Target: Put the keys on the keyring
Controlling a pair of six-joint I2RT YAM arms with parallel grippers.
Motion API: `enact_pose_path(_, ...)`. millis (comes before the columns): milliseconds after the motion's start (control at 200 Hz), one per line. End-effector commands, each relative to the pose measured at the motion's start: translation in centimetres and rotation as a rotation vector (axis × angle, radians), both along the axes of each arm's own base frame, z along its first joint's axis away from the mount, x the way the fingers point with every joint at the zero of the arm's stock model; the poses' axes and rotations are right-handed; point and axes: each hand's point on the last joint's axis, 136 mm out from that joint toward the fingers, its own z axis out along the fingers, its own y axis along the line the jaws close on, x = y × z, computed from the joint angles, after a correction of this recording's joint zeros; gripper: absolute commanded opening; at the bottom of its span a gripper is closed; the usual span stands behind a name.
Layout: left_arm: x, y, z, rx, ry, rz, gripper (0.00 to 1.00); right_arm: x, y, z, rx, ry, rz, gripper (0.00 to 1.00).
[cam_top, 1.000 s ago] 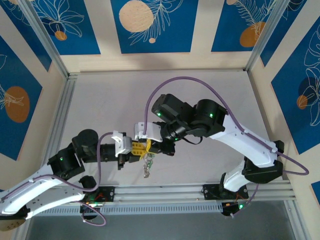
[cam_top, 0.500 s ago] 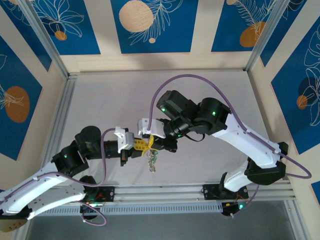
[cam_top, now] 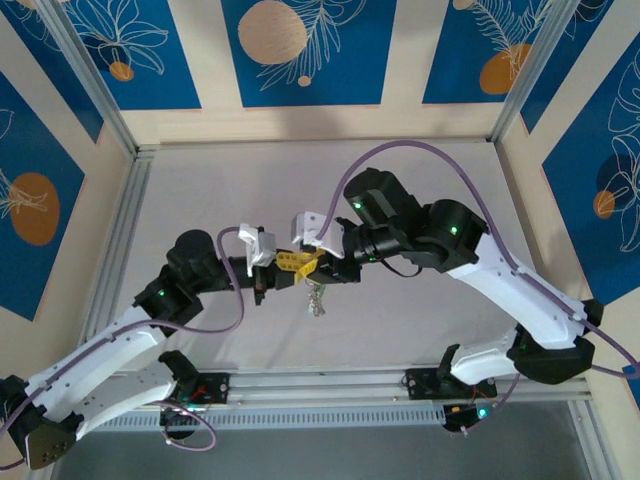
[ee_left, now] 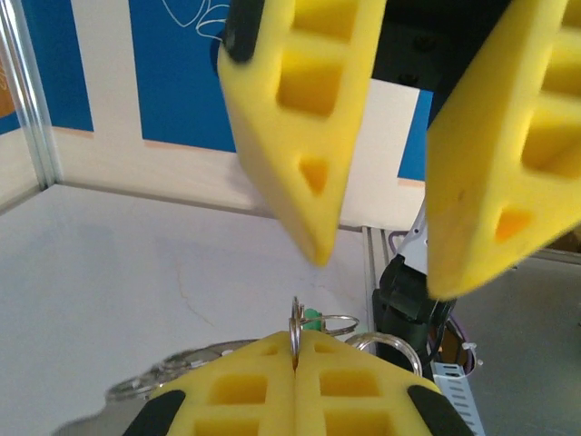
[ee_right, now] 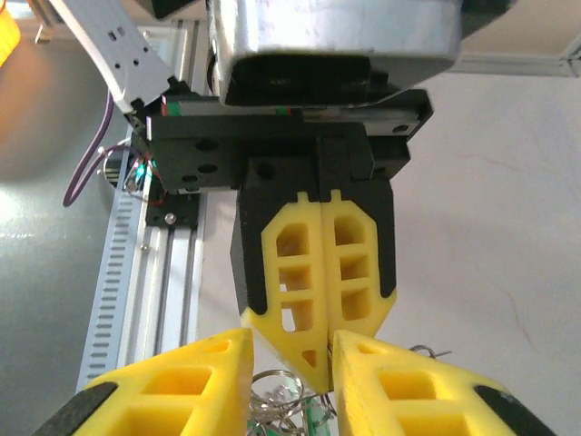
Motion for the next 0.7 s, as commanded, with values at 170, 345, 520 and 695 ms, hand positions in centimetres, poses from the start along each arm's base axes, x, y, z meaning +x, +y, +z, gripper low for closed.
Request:
enact_pose_path(170, -2.0, 1.1, 5.2, -0.212, -0.125, -0.126, 0.00, 1.7, -1.9, 3.3, 0.263, 0.011, -0.101, 0.28)
enact_pose_path(345, -2.2, 1.4, 6.2, -0.285, -0.135, -0.147, 0.00, 1.1, -2.2, 3.7, 0.357, 0.092, -0.045, 0.24)
enact_pose_path(520, -2.1, 1.6, 7.1, -0.362, -0.127, -0.167, 0.00, 0.8, -1.4, 3.5, 0.388, 0.105, 0.005, 0.22)
enact_pose_path(695, -1.0, 1.5, 7.2, -0.393, -0.123, -0.127, 0.00, 1.2, -0.8, 3.4, 0.412, 0.091, 0.023, 0.20)
